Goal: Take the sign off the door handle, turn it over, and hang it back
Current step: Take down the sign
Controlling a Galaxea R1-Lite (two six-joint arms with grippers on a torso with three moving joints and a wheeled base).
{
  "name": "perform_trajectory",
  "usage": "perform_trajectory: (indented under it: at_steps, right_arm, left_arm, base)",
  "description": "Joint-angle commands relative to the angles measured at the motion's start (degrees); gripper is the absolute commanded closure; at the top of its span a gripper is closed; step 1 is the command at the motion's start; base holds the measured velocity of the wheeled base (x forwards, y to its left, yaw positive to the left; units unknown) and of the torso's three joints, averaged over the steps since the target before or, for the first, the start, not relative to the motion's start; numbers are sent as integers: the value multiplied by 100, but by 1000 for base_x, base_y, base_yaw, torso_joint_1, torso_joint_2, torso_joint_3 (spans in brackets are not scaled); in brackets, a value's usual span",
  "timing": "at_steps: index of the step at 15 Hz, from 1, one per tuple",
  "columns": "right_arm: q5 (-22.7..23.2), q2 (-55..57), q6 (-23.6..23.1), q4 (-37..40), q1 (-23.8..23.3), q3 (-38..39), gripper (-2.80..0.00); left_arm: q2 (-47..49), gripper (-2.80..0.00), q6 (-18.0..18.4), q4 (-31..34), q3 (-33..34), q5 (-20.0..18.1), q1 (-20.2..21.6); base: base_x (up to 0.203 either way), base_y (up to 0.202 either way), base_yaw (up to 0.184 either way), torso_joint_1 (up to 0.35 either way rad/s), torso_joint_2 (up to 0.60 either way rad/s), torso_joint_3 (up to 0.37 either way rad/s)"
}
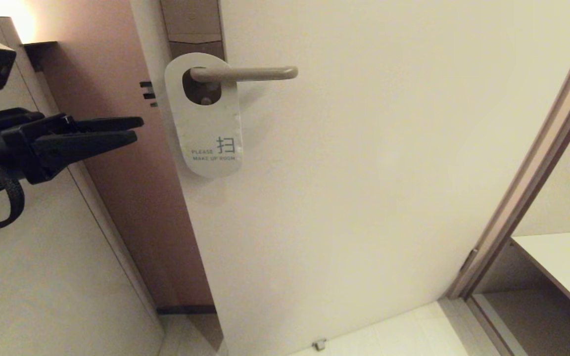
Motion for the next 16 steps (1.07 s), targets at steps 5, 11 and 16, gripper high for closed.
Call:
perform_trajectory:
  at_steps: [5, 11, 16]
  right_arm:
    - [2, 7, -4, -1, 2, 0, 0]
    - [2, 7, -4, -1, 2, 0, 0]
    - [2, 7, -4, -1, 2, 0, 0]
  left_arm:
    - [190, -280, -123, -26, -169, -38, -189]
    - [275, -280, -124, -34, -176, -38, -352]
    - [382, -280, -115, -34, -185, -29, -357]
  base:
    - [0, 0, 0, 0, 0, 0]
    - [0, 0, 0, 0, 0, 0]
    - [0, 0, 0, 0, 0, 0]
